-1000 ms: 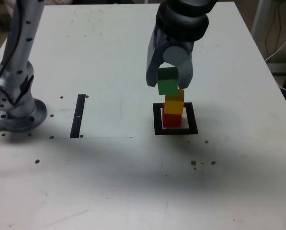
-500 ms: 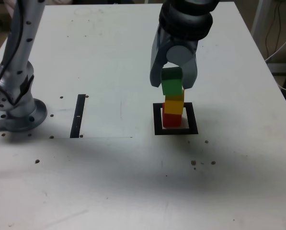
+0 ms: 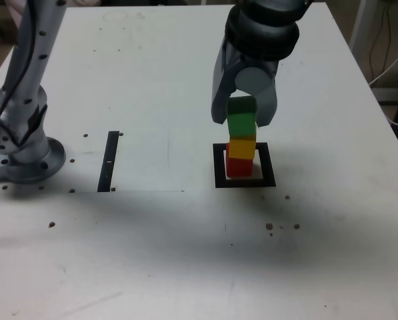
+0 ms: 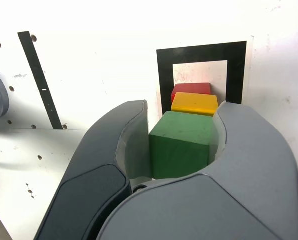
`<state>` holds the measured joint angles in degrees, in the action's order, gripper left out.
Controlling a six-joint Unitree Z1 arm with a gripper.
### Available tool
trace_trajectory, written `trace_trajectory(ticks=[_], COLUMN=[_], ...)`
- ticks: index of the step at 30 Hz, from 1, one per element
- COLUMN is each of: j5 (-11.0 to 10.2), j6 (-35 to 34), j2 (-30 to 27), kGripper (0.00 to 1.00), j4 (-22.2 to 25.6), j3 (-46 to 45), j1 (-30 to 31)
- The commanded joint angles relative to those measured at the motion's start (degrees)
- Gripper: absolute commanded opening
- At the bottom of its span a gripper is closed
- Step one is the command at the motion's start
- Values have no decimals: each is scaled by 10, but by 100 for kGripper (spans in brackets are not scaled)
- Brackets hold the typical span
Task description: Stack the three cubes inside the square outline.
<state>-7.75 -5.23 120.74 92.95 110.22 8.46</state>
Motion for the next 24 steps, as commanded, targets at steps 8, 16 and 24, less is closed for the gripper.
trace_trajectory(ticks=[8,16,24], j5=[-2,-5,-11], j6=[-1,-2,-3], j2=[10,9,3], kGripper=[56,95,99], j4=[5,4,5], j3=[-1,-4,-12], j1=[0,0,-1])
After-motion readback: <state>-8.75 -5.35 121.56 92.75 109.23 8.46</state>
